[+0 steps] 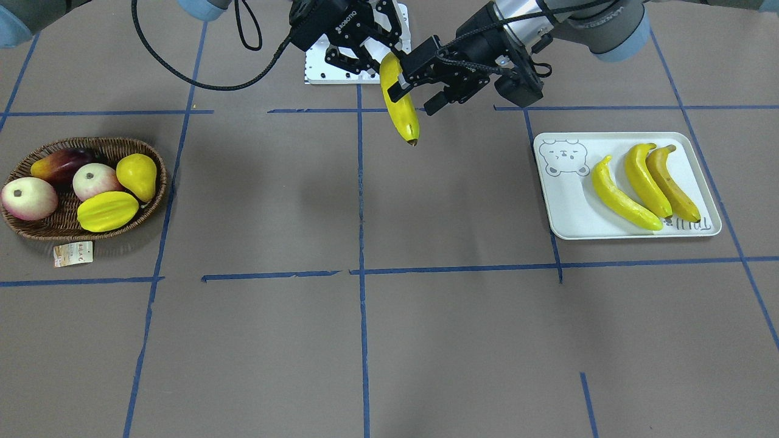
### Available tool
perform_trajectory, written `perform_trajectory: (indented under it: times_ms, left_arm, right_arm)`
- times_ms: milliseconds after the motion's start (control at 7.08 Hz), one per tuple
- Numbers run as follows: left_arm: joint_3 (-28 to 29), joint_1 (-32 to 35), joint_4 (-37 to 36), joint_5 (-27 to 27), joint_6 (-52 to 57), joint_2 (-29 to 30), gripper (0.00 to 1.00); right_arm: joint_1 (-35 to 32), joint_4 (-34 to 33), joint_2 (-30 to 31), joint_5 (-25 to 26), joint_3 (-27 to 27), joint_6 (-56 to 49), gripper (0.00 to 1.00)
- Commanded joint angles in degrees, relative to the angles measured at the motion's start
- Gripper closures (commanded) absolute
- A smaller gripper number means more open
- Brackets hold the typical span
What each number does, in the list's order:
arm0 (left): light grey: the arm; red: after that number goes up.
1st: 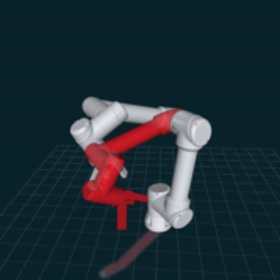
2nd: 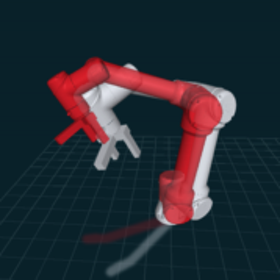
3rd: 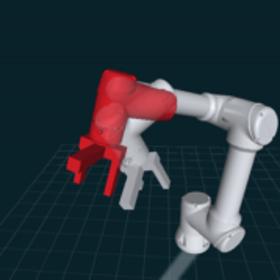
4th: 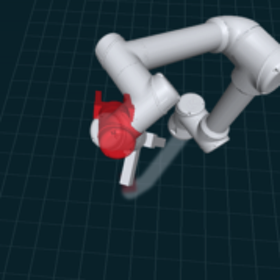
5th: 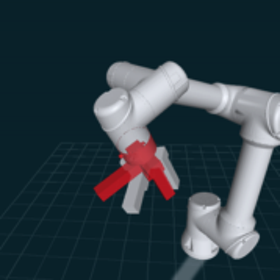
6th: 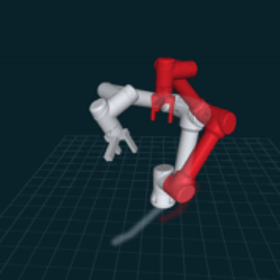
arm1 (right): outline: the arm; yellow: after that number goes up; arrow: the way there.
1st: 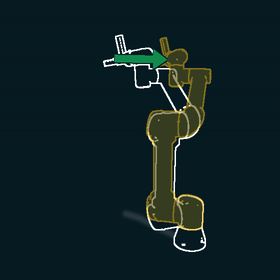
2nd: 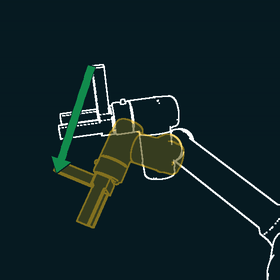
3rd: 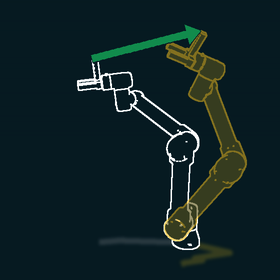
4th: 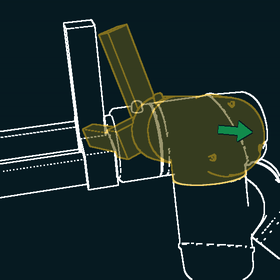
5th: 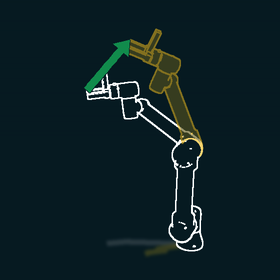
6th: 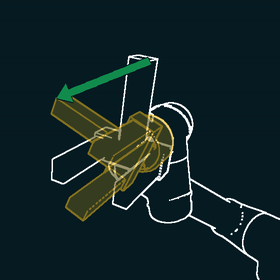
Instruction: Transfer all bananas from basket to plate
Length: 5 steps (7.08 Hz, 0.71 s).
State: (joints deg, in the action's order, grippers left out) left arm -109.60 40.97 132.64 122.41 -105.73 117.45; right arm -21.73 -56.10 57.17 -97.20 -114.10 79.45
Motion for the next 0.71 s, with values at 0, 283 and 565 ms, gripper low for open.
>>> perform_trajectory:
  times_ms: [0,283,565]
  left_arm:
    - [0.35,-1.42,-0.01,-0.85,-0.01,0.06,0.01]
    - [0.44,-1.95,-0.01,-0.85,-0.01,0.06,0.16]
    - [0.53,-3.79,0.16,-0.76,0.69,-0.12,1.0]
  right_arm:
    - [1.16,-0.07,-0.05,1.48,-0.07,0.0,0.97]
    - [2.13,-0.07,-0.05,2.28,0.02,-0.09,0.98]
    - [2.14,-0.15,-0.05,2.37,-0.07,-0.26,0.99]
